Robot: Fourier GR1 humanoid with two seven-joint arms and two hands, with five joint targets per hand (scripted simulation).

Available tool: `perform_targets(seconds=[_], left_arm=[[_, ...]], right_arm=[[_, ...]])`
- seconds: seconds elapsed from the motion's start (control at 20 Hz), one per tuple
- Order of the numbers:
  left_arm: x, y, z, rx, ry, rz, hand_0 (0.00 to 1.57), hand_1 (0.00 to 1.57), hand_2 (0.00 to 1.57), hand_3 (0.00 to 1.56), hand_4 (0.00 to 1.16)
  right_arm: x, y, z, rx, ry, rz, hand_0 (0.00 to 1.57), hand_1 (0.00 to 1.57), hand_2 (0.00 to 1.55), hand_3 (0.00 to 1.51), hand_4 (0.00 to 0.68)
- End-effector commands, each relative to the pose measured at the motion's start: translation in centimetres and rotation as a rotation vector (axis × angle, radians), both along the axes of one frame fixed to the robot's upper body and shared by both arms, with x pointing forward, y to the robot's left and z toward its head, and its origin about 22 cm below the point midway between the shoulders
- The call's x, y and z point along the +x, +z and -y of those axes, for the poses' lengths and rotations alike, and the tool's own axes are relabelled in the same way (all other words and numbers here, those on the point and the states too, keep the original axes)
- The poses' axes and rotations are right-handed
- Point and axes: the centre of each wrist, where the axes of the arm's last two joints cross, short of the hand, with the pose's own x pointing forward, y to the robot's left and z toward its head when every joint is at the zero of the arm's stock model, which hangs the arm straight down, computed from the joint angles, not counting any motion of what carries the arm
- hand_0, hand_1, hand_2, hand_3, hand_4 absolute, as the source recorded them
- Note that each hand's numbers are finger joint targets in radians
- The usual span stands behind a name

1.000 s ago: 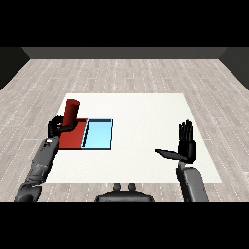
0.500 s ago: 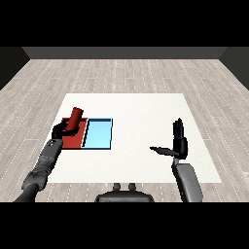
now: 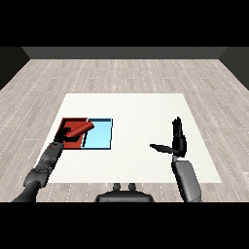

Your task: Pick the red can and put it in the red box

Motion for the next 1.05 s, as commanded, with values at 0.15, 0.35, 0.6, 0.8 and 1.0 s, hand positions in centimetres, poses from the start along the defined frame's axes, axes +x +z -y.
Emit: perform_targets(seconds=[0.15,0.35,0.6,0.8,1.0], left_arm=[[0.0,1.2,-1.8,0.096,0.054,-0.044,0.00,0.00,0.00,0.00,0.00],[0.0,1.3,-1.9,-0.028,0.109,0.127,0.00,0.00,0.00,0.00,0.00],[3.0,4.9,-0.2,-0.166,0.051,0.662,0.00,0.00,0.00,0.00,0.00],[5.4,5.3,6.2,-0.452,-0.101,0.949,0.00,0.00,0.00,0.00,0.00],[5.2,5.1,9.9,-0.586,-0.248,1.050,0.00,0.00,0.00,0.00,0.00]], right_arm=[[-0.3,-0.1,1.0,0.023,0.022,0.020,0.00,0.00,0.00,0.00,0.000],[-1.0,0.9,0.3,0.030,0.026,0.025,0.00,0.00,0.00,0.00,0.000],[-0.4,-0.3,-0.3,0.094,0.055,0.024,0.00,0.00,0.00,0.00,0.000],[-0.8,0.4,-0.9,0.105,0.155,0.040,0.00,0.00,0.00,0.00,0.000],[-1.5,-1.5,-0.5,0.154,0.224,0.008,0.00,0.00,0.00,0.00,0.000]])
